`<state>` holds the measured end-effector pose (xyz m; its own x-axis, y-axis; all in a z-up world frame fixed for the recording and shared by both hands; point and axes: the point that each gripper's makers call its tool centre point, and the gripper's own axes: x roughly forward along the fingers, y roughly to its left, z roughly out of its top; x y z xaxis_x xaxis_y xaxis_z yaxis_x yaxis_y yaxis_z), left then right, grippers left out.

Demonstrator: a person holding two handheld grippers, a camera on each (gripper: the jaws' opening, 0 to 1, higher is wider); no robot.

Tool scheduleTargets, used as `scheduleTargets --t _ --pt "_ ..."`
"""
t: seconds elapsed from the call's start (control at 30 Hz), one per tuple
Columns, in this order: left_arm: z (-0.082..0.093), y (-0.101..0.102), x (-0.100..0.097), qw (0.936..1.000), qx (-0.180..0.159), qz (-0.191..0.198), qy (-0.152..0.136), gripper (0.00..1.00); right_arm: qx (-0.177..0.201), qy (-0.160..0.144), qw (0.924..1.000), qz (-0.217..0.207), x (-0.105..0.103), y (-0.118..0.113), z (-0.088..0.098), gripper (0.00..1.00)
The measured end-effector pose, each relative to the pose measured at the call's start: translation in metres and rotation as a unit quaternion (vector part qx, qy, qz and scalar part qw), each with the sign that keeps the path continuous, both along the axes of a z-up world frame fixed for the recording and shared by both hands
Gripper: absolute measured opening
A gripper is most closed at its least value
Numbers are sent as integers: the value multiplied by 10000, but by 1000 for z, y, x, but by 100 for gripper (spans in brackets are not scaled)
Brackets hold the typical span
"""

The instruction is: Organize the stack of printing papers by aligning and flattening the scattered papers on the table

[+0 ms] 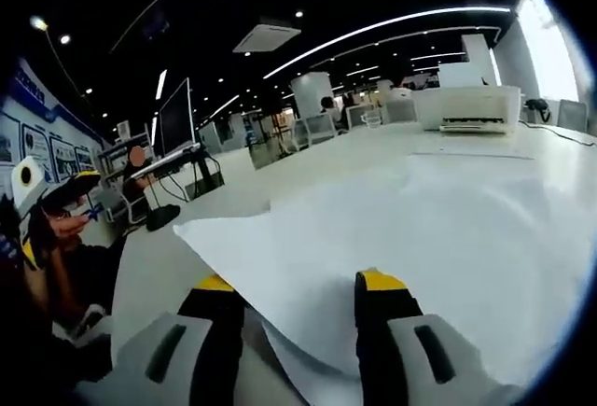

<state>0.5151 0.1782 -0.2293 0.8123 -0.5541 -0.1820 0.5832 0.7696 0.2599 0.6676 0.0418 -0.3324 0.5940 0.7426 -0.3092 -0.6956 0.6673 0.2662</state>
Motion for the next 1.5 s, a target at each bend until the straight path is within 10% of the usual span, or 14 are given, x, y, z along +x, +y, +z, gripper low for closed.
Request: scheduleTargets --t 0.37,1.5 --pt "0 -1 0 10000 3 -14 -6 96 413 94 9991 1 -1 -2 9 22" --pt "0 -3 -1 10000 -19 -28 -27 96 1957 763 9777 -25 -8 -7 39 17"
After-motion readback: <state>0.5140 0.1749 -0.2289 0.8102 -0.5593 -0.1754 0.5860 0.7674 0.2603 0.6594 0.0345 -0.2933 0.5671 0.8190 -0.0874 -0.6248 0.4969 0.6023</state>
